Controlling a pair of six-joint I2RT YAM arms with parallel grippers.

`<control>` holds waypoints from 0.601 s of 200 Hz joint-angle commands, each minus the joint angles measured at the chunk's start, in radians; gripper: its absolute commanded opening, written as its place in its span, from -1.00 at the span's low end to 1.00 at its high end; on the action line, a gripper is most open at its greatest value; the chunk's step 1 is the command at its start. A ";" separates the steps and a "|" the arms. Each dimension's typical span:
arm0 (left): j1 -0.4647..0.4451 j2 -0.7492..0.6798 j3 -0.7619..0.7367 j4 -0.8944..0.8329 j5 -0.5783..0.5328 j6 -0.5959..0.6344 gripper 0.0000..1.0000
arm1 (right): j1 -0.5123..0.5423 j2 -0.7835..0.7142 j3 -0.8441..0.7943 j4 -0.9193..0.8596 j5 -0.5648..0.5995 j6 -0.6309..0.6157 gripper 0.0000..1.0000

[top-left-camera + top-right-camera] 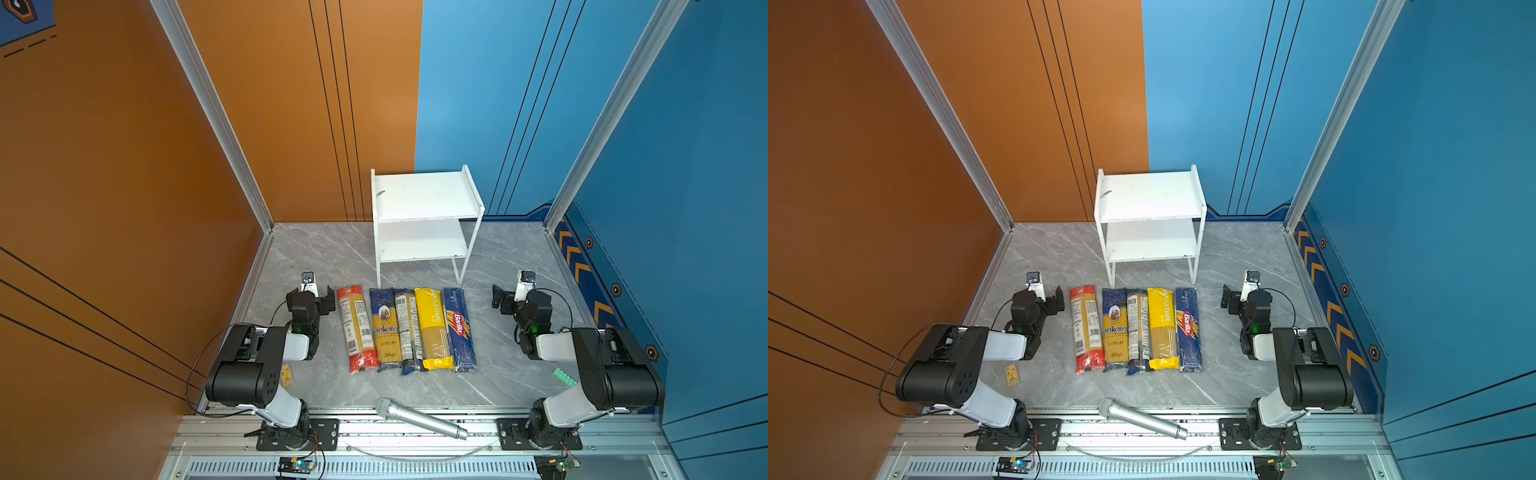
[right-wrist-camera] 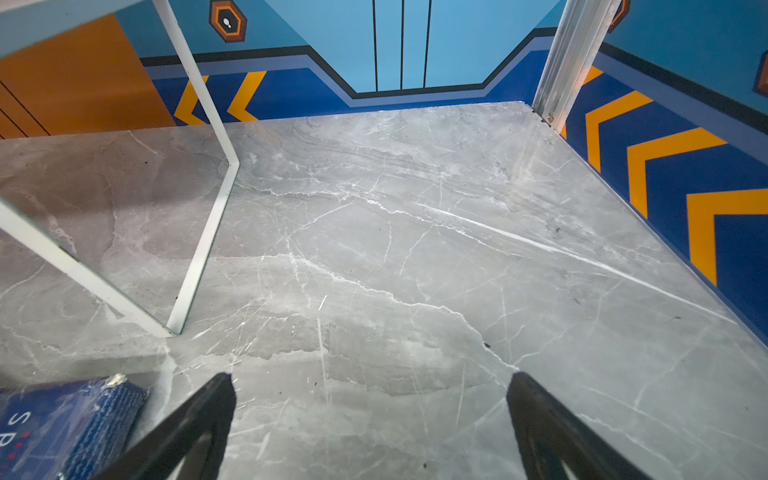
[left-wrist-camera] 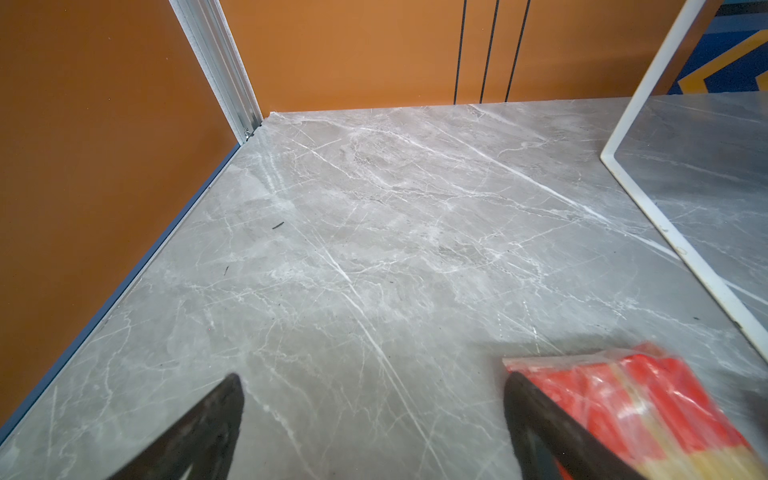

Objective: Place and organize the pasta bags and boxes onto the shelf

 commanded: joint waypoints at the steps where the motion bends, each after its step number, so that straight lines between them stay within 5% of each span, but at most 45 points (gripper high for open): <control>1: -0.004 0.003 0.010 0.002 -0.011 -0.001 0.96 | 0.004 0.007 0.015 0.007 0.014 -0.005 1.00; 120: -0.006 0.001 0.008 0.002 0.054 0.025 0.96 | 0.014 0.006 0.009 0.015 0.039 -0.010 1.00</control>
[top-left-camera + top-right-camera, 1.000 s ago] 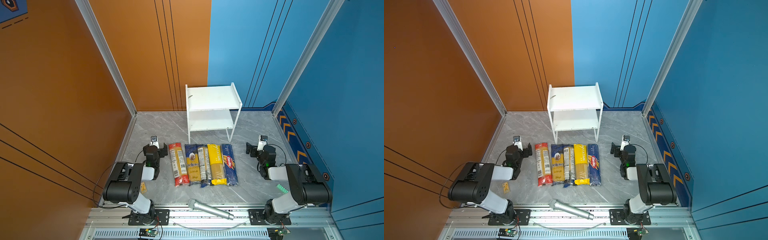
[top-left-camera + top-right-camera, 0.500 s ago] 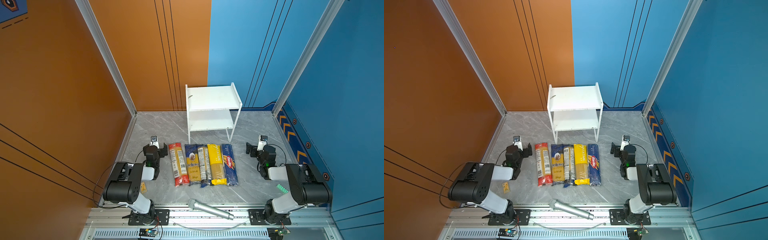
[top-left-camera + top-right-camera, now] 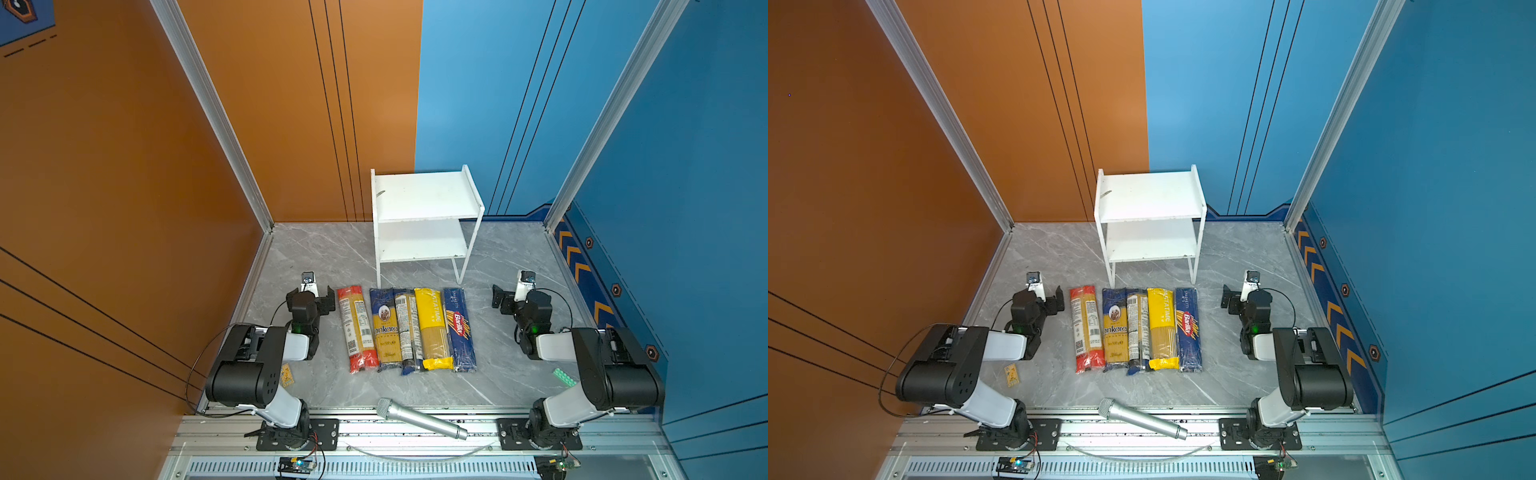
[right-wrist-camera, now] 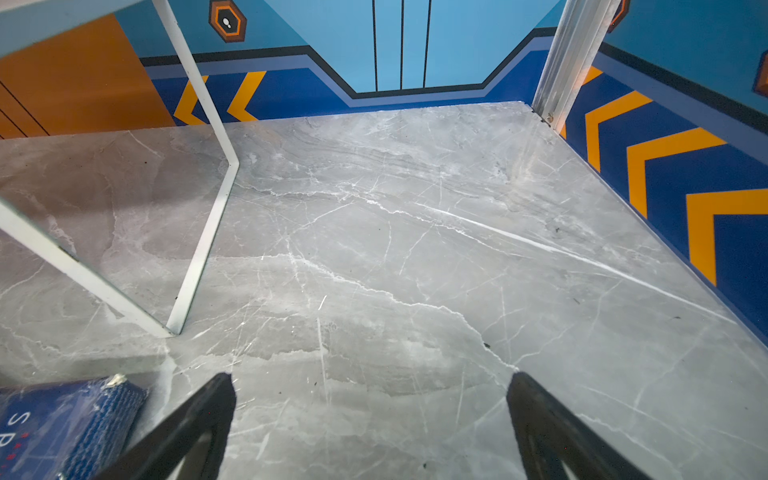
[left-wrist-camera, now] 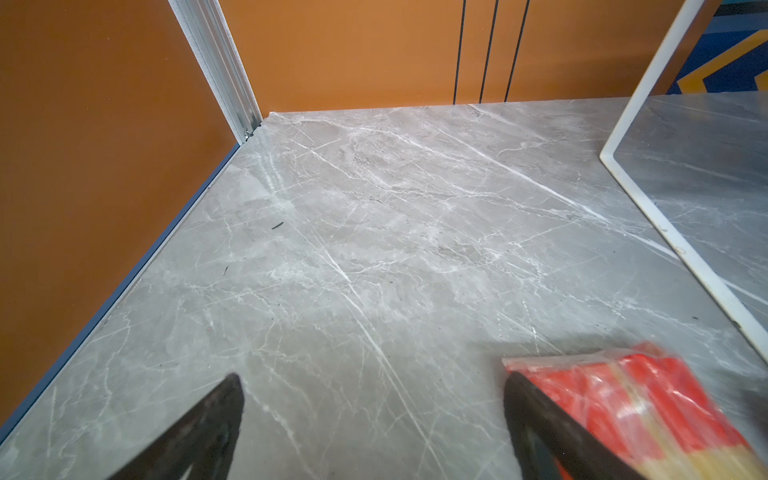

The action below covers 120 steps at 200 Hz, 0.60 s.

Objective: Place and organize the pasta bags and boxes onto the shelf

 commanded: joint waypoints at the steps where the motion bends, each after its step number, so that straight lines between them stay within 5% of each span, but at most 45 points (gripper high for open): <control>1: -0.006 0.000 0.009 0.002 0.052 0.025 0.96 | 0.014 0.005 0.009 0.015 0.036 -0.011 1.00; 120: -0.016 -0.001 -0.006 0.025 0.068 0.043 0.96 | 0.028 0.004 -0.008 0.048 0.068 -0.017 1.00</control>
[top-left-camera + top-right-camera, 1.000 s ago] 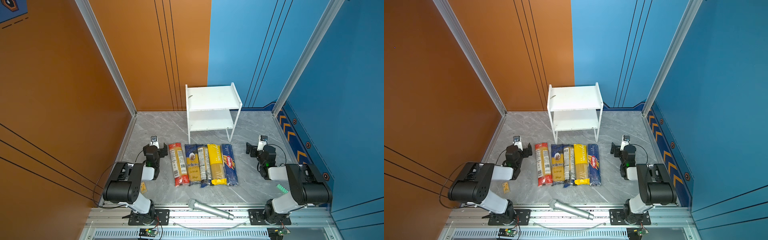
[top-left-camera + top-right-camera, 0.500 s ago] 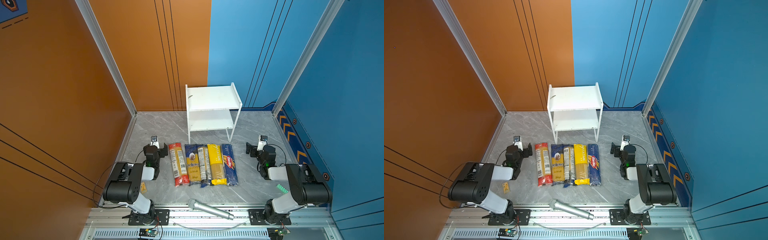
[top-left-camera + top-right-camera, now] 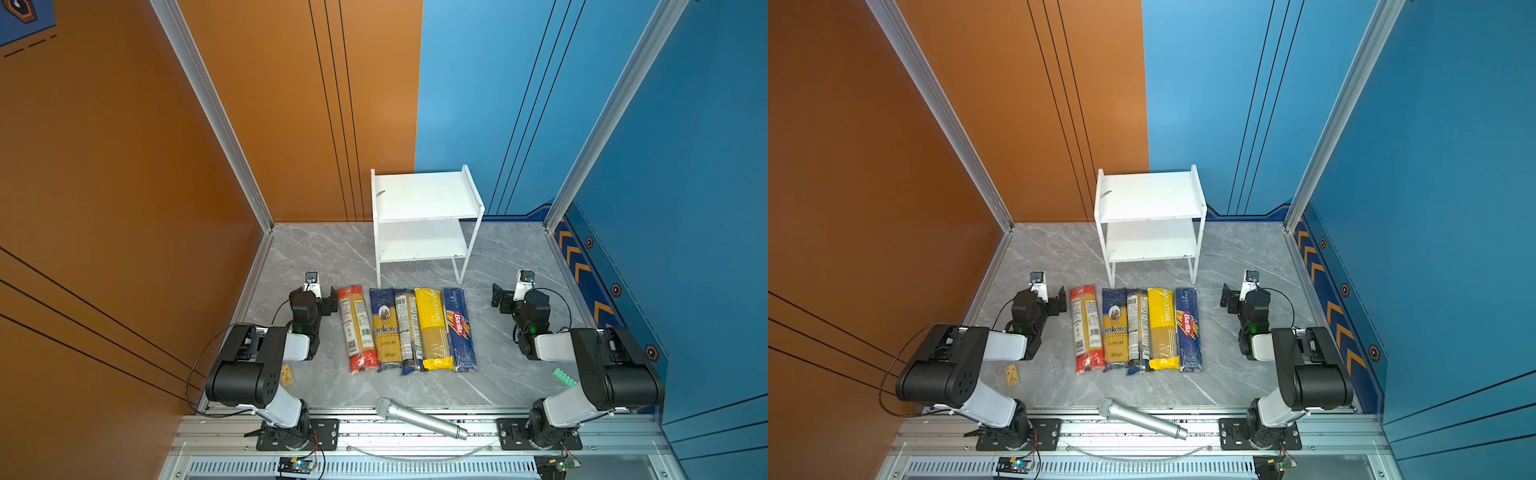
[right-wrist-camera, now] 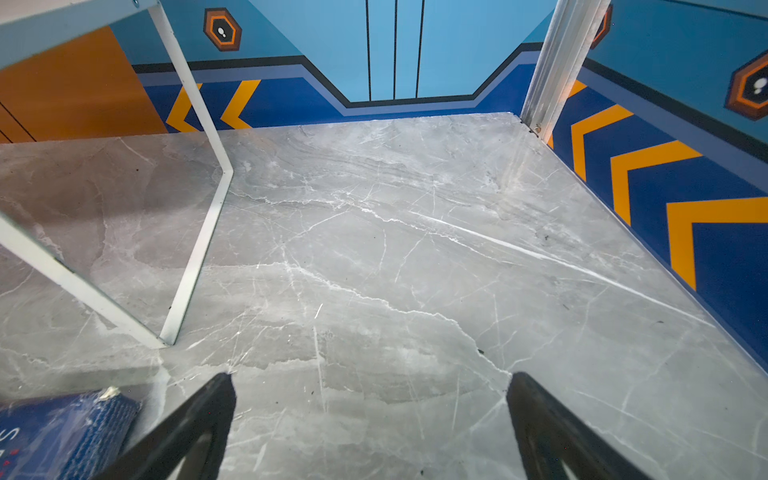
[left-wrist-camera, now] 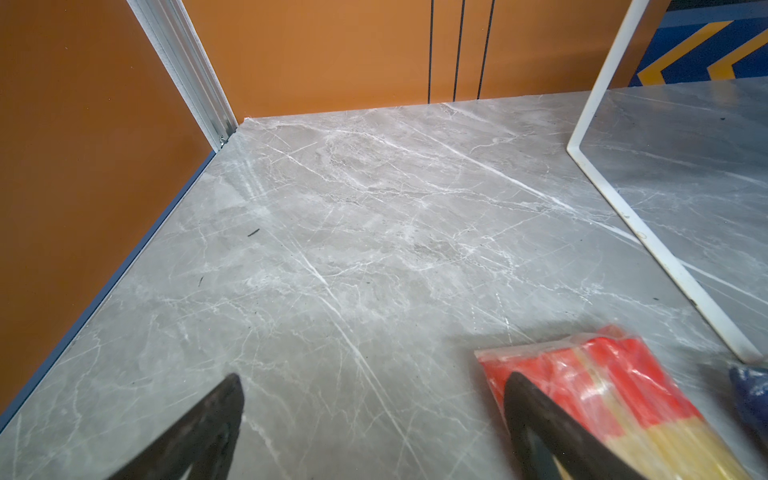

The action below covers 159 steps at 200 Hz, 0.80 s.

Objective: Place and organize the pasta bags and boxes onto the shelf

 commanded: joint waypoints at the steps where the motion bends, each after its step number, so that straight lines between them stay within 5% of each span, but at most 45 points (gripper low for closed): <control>1: -0.009 -0.001 -0.005 0.024 0.018 0.016 0.96 | 0.005 0.004 -0.008 0.027 0.018 -0.013 1.00; 105: -0.011 0.001 -0.005 0.025 0.015 0.018 1.00 | 0.001 0.005 0.009 -0.005 0.009 -0.010 1.00; 125: -0.010 0.000 -0.005 0.025 0.017 0.018 0.75 | 0.001 0.006 0.009 -0.005 0.010 -0.010 1.00; 135: -0.009 0.001 -0.003 0.025 0.019 0.018 0.47 | 0.001 0.006 0.009 -0.005 0.010 -0.010 1.00; 159: -0.006 0.000 -0.004 0.024 0.022 0.017 0.40 | -0.001 0.005 0.010 -0.006 0.007 -0.008 1.00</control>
